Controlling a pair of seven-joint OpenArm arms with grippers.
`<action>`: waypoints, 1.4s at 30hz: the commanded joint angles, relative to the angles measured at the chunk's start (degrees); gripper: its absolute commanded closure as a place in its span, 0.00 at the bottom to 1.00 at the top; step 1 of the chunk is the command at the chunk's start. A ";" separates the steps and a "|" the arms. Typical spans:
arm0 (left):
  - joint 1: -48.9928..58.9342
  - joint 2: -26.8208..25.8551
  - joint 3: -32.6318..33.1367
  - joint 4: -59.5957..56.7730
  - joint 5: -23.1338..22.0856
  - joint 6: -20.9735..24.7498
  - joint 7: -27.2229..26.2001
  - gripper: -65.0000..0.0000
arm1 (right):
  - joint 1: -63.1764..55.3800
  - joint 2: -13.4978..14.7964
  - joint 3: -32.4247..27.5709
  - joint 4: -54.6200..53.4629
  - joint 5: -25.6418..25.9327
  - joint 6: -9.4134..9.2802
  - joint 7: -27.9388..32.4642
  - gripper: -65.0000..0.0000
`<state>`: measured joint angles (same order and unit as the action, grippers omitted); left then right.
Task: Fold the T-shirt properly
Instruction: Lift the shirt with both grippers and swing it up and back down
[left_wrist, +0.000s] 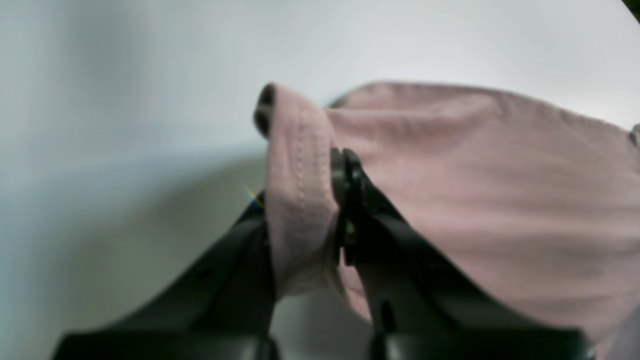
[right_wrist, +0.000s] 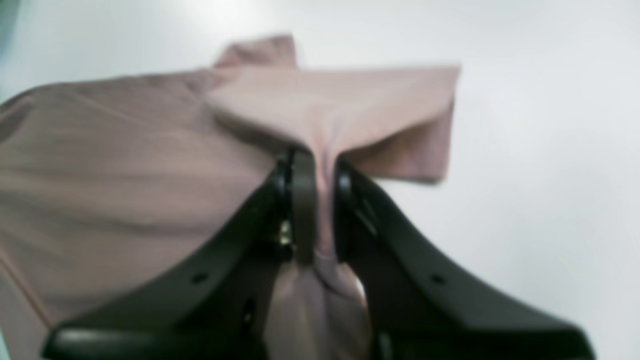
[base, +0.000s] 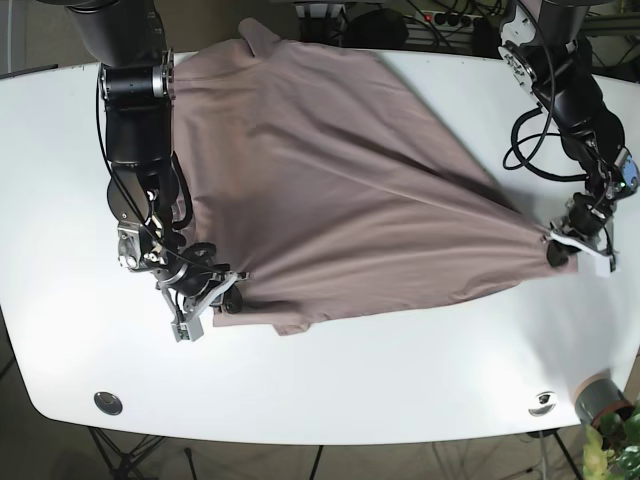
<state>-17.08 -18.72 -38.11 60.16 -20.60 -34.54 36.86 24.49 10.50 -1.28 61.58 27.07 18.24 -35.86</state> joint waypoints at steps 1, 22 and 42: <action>-1.86 -1.54 -0.09 5.03 -1.51 -0.31 0.19 1.00 | 1.05 1.94 2.82 3.69 0.49 -0.17 1.44 0.97; -19.97 -1.72 8.17 9.25 -1.07 -0.05 6.87 1.00 | 15.73 6.24 7.04 8.00 0.05 0.09 -7.09 0.97; -44.41 -4.00 16.00 9.16 -1.42 3.56 6.87 1.00 | 42.81 13.28 0.27 8.35 0.67 0.18 -14.83 0.97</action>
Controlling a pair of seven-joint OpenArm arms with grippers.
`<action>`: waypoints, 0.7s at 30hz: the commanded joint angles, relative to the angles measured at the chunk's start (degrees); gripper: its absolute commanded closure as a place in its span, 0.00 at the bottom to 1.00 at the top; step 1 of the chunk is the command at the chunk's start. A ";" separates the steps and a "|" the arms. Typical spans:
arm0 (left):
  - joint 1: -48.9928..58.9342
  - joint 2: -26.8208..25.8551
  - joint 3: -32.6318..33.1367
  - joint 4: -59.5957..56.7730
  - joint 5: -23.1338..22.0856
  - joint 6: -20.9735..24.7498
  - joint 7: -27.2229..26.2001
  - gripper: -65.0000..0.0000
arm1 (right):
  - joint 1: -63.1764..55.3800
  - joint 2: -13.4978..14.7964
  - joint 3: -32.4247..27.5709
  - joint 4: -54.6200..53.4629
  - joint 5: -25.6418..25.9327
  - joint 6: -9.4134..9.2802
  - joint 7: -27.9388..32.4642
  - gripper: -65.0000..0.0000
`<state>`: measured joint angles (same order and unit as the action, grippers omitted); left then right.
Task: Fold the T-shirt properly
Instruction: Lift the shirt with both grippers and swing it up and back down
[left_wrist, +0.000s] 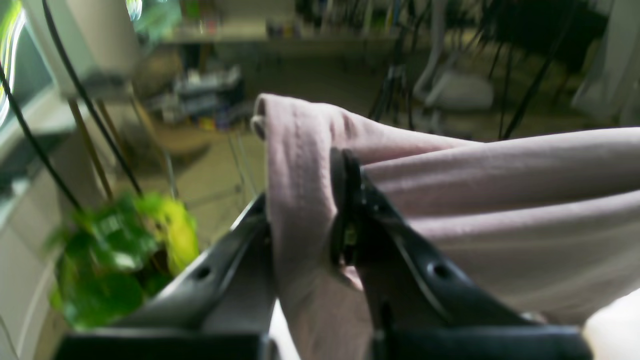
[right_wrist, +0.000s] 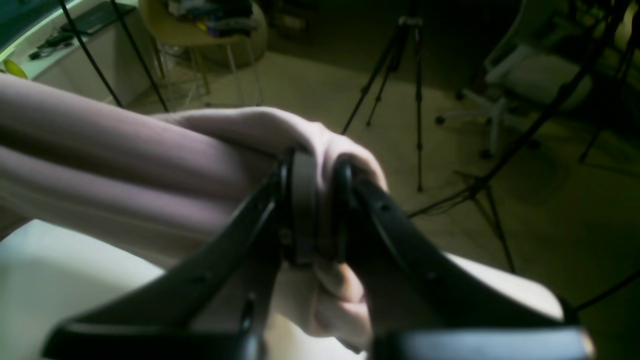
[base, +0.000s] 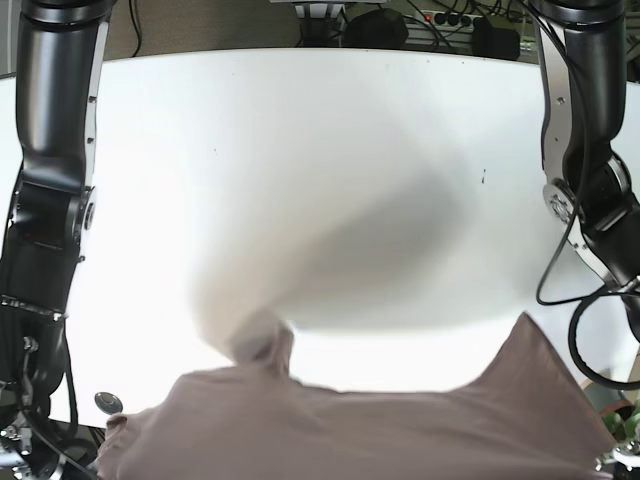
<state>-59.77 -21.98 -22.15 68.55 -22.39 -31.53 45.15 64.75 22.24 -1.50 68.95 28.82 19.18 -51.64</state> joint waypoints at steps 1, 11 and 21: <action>-1.64 -0.75 0.04 1.03 0.37 0.54 -1.41 1.00 | 2.55 1.89 0.49 1.25 -0.91 -0.76 0.52 0.97; 8.82 -2.07 -0.75 1.20 0.28 -4.82 -1.41 1.00 | -10.91 4.71 6.11 7.93 6.21 -0.76 -2.74 0.97; 23.24 -3.91 -3.65 2.08 0.28 -8.47 -1.41 1.00 | -32.09 3.56 14.29 16.99 6.48 -0.76 -2.74 0.97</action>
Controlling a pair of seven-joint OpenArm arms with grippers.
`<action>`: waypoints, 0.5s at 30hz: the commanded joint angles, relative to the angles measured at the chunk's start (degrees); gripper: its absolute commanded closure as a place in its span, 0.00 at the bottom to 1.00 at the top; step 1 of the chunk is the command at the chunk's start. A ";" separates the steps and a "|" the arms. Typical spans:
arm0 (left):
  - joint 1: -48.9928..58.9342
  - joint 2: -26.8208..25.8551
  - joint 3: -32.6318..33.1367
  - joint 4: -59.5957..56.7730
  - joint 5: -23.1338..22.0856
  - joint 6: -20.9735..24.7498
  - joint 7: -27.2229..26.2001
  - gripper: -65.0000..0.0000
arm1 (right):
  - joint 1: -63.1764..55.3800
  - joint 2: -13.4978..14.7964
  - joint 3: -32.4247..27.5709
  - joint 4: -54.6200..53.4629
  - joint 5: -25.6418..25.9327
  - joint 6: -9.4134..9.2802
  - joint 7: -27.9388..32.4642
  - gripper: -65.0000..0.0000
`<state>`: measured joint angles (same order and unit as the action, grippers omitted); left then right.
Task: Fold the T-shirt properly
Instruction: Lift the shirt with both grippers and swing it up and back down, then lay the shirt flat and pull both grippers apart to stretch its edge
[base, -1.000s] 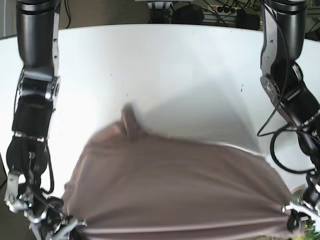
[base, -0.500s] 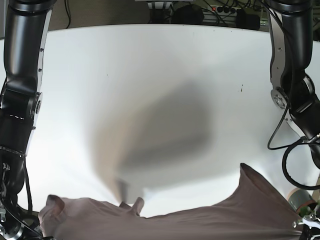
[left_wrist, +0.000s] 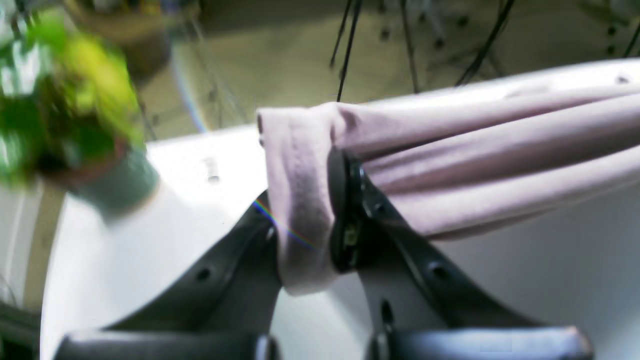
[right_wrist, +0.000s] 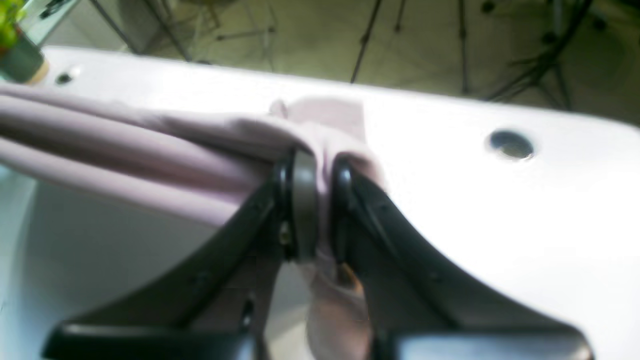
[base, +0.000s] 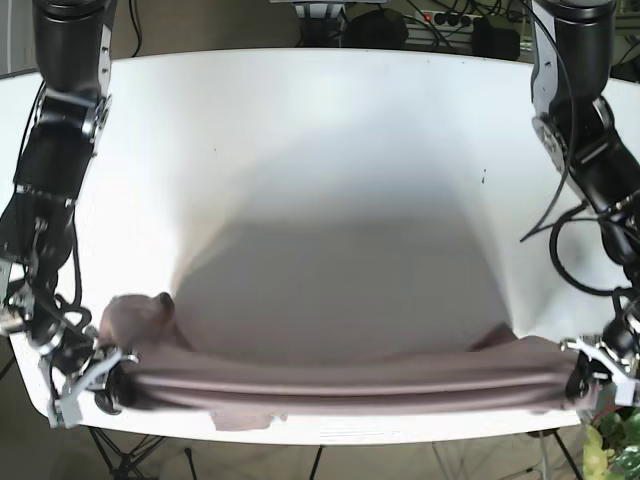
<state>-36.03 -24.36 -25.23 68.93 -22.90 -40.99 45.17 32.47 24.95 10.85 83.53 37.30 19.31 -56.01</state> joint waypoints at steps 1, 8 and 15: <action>1.35 -1.97 -0.66 2.59 0.79 0.99 -1.43 1.00 | -1.48 0.15 2.55 3.02 -2.00 -0.89 1.63 0.97; 16.82 -1.79 -7.43 8.48 0.79 0.99 -1.52 1.00 | -16.16 -3.46 6.69 8.91 -2.00 -0.89 1.72 0.97; 26.23 -1.71 -11.82 8.57 0.79 0.99 -1.61 1.00 | -26.97 -6.88 6.69 14.72 -2.00 -0.89 1.90 0.97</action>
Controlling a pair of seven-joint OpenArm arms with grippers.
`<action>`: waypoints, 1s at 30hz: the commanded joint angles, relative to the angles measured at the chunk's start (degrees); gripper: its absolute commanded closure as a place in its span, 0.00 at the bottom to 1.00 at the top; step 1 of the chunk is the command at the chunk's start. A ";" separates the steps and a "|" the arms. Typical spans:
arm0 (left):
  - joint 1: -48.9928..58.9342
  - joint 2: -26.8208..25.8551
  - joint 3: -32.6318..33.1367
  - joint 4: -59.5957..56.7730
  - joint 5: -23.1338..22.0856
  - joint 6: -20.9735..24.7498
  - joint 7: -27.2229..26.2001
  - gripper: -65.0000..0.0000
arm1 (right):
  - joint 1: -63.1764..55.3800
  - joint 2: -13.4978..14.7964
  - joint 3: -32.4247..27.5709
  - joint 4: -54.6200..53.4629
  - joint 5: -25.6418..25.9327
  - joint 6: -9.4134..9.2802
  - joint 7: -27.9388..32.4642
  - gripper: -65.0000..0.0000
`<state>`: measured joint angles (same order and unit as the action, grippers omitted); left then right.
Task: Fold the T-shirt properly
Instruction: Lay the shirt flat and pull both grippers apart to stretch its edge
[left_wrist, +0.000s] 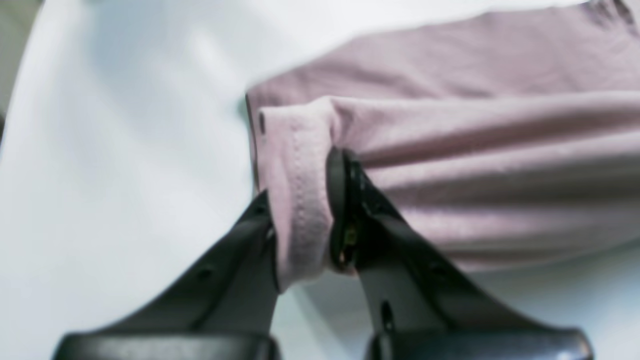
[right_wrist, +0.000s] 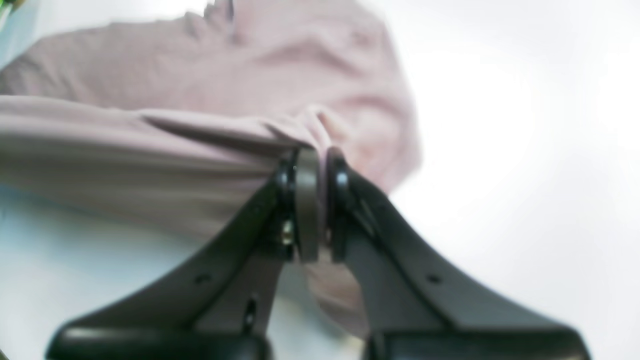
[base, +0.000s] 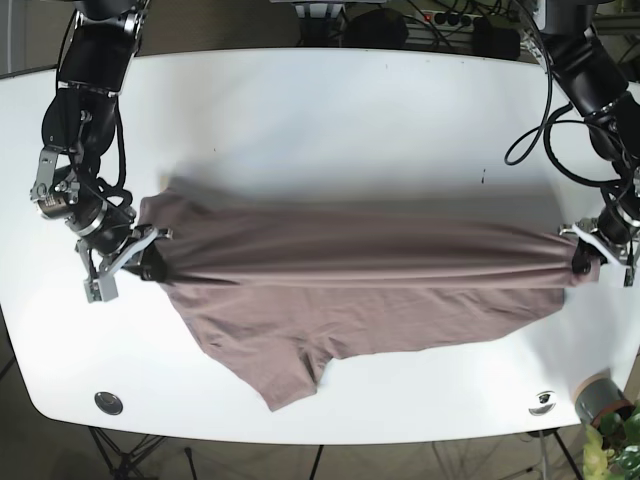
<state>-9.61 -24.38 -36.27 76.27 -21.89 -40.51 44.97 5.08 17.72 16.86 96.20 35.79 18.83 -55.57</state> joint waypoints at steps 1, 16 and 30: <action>0.68 -1.68 -1.31 1.22 -0.22 0.51 -1.41 1.00 | -0.73 0.00 0.68 2.48 -0.49 -0.41 1.46 0.97; 11.23 -2.21 -5.53 1.22 -0.13 0.51 -1.50 0.99 | -12.60 -2.20 0.50 5.99 -0.58 -0.41 1.46 0.97; 16.51 -2.30 -5.97 1.22 -0.31 0.51 -1.50 0.43 | -21.13 -2.29 0.59 10.48 -0.49 -0.41 1.29 0.84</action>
<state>7.25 -25.12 -41.71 76.40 -21.08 -40.10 44.53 -16.01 14.79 16.99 104.88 34.72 18.06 -55.31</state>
